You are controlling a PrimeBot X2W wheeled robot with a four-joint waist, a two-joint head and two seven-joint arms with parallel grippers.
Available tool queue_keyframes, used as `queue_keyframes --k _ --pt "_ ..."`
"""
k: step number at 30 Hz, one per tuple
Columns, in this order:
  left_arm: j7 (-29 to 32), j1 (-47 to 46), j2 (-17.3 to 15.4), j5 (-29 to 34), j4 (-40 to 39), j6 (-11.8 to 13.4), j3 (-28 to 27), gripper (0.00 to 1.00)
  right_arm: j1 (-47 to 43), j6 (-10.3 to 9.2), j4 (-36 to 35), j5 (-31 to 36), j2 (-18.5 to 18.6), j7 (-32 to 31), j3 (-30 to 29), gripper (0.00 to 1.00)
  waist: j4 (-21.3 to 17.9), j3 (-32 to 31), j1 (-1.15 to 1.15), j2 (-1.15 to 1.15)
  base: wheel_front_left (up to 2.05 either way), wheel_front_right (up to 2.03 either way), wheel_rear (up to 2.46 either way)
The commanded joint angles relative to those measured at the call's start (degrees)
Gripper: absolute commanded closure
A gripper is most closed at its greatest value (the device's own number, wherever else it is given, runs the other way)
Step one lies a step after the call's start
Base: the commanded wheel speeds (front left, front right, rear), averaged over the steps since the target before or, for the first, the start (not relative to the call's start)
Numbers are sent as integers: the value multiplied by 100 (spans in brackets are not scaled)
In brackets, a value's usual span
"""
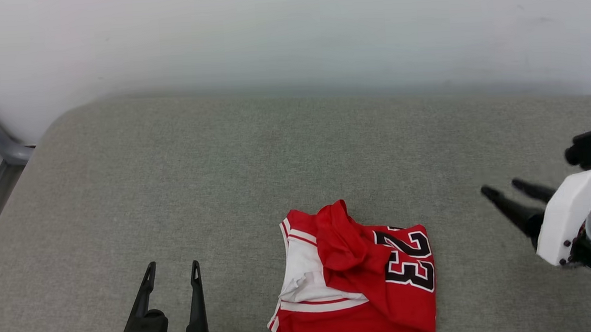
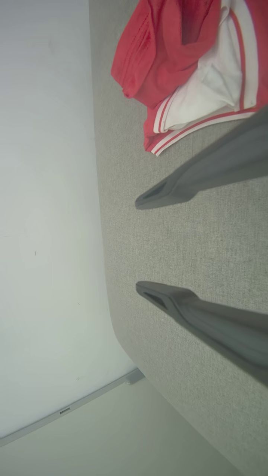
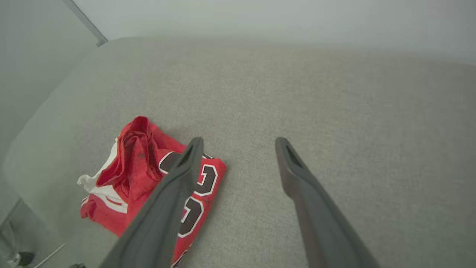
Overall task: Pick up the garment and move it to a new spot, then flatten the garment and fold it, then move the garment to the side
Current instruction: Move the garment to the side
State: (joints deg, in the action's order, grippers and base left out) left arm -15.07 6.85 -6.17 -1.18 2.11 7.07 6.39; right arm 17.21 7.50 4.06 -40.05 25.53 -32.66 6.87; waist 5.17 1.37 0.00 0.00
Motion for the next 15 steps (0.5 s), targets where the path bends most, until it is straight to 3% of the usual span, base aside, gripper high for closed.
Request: queue_keyframes --k 1,8,15 --pt "-13 -102 36 36 -5 -20 22 0 27 -3 114 -350 76 -588 102 0 62 88 0 0 0 0 0" --pt "-13 -264 69 52 -8 -34 116 0 -165 -3 315 -878 71 -1564 398 0 232 277 0 0 0 0 0" --pt "-13 -445 118 45 8 -53 193 0 -194 -3 663 -1082 -122 -1686 655 0 443 576 0 0 0 0 0"
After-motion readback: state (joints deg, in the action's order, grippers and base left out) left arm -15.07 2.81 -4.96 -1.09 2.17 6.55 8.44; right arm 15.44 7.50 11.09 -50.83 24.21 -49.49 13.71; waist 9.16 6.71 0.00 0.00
